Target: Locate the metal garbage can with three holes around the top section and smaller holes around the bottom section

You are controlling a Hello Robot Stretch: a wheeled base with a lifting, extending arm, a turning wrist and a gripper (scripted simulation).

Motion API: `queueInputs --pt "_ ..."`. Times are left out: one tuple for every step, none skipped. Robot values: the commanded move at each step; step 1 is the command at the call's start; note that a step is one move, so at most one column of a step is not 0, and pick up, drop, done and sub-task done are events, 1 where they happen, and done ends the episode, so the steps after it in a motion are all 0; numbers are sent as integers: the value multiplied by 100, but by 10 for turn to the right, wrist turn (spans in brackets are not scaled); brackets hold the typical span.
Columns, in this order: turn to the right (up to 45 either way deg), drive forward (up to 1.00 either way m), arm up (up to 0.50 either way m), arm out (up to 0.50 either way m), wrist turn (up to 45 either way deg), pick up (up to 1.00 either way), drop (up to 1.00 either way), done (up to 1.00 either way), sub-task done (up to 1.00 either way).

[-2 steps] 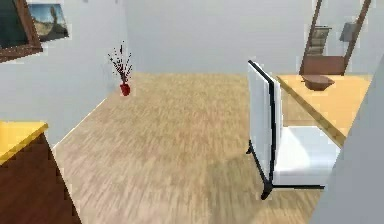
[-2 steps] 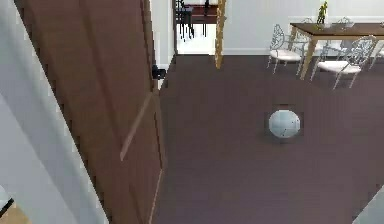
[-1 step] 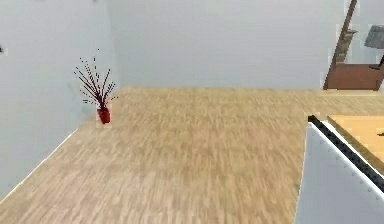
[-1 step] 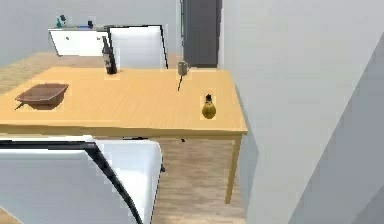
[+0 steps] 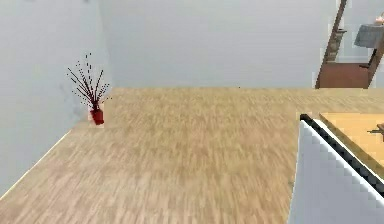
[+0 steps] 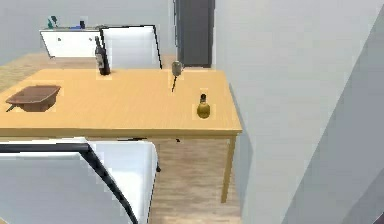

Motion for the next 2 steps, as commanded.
queueInputs --pt "-450 0 0 0 0 0 0 0 0" --pt "-180 0 0 0 0 0 0 0 0"
